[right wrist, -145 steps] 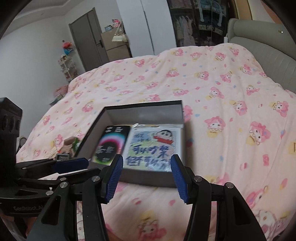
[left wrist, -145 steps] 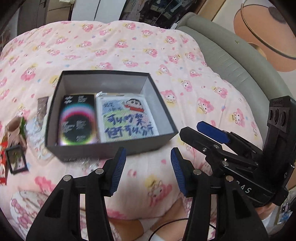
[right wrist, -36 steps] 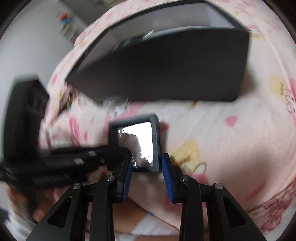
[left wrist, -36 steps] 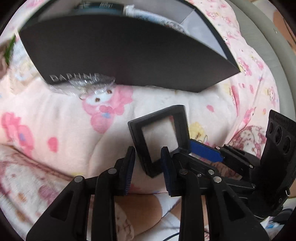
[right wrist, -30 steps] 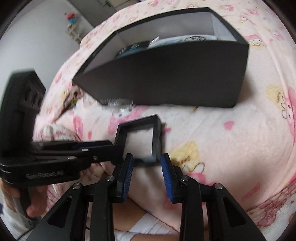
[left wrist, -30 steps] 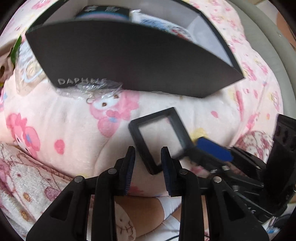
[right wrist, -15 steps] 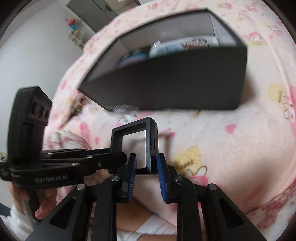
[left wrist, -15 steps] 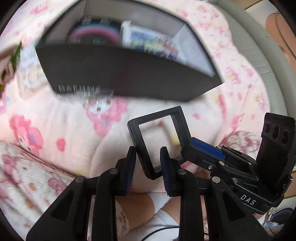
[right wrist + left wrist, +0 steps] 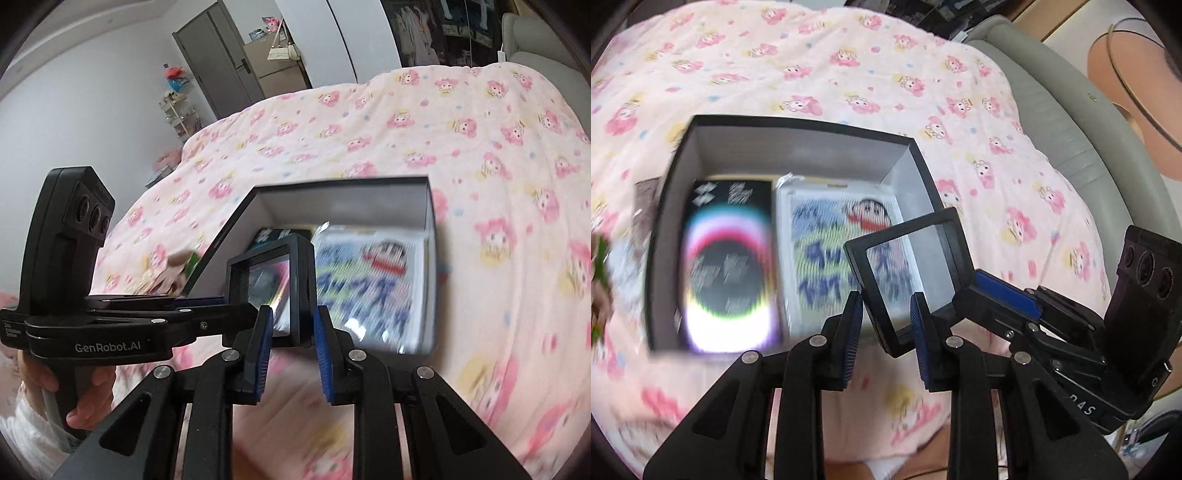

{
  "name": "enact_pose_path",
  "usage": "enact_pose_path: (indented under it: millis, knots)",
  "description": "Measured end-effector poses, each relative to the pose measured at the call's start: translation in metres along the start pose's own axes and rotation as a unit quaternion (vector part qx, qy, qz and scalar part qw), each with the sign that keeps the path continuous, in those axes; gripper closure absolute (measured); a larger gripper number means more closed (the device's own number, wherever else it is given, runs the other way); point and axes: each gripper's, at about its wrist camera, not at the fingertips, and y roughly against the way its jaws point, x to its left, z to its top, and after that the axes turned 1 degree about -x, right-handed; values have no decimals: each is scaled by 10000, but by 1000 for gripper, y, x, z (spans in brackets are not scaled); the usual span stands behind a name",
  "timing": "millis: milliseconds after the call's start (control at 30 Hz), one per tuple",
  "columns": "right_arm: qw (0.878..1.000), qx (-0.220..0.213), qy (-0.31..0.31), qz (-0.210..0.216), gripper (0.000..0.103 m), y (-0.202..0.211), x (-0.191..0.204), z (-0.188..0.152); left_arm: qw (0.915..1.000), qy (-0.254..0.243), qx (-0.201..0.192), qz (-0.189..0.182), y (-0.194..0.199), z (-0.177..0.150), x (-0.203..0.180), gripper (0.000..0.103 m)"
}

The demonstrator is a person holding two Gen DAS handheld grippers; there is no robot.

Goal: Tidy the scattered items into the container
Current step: 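Lift the black frame and carry it over the black box, then lower the black frame into the black box and open the right gripper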

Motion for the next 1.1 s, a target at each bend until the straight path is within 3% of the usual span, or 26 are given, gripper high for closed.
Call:
enact_pose_path:
  millis: [200, 300, 400, 500, 667, 767, 867, 933, 1100]
  knots:
    - [9988, 480, -15, -74, 84, -62, -42, 40, 9981, 254, 560, -10, -66, 52, 30, 78]
    - [9975, 652, -81, -242, 84, -92, -55, 42, 9965, 264, 771, 190, -92, 62, 43, 78]
    - [9966, 786, -28, -228, 84, -109, -56, 37, 9935, 398, 1051, 165, -112, 65, 55, 78]
    - [9963, 841, 29, -167, 83, -113, -54, 34, 9915, 450, 1215, 117, -125, 66, 59, 78]
    - [9968, 748, -12, -269, 84, -105, -54, 37, 9941, 428, 977, 188, -99, 64, 57, 78]
    - [9986, 380, -127, -357, 84, -83, -60, 52, 9897, 91, 1354, 451, -96, 49, 50, 78]
    - [9962, 113, -396, -763, 84, -80, -72, 69, 9840, -124, 1724, 441, -105, 35, 40, 78]
    - [9936, 56, -448, -1037, 84, -82, -76, 71, 9820, -256, 1788, 552, -111, 31, 31, 78]
    - [9948, 113, -323, -964, 84, -80, -77, 53, 9803, -413, 1855, 541, -126, 37, 11, 78]
